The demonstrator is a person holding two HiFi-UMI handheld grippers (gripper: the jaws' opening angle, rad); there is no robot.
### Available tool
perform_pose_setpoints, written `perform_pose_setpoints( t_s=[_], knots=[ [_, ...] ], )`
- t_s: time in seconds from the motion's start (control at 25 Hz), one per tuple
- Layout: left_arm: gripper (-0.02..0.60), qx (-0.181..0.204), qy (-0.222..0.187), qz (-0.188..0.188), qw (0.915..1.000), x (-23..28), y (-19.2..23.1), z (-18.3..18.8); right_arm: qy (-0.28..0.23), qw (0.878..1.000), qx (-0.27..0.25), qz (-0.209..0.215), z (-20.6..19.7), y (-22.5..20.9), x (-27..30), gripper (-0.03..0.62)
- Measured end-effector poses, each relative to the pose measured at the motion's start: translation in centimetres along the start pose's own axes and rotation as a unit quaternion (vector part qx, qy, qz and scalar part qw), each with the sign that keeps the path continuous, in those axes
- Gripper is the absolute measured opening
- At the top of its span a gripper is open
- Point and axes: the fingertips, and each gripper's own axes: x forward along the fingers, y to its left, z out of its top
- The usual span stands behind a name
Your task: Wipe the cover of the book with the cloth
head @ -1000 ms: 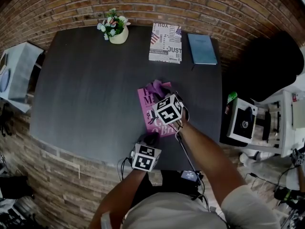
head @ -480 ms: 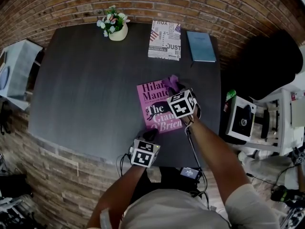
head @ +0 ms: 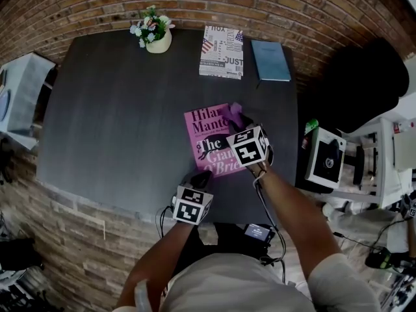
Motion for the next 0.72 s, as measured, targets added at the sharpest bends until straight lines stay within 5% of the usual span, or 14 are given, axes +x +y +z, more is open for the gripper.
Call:
perform_pose_setpoints(
  t_s=[0.72],
  knots=[
    [0.008,0.005,0.012,-0.011,0.9999,-0.4,-0.2,-1.5,-0.022,0.985,-0.010,0.173,3.0,16.0,-0.8,0.146]
  ],
)
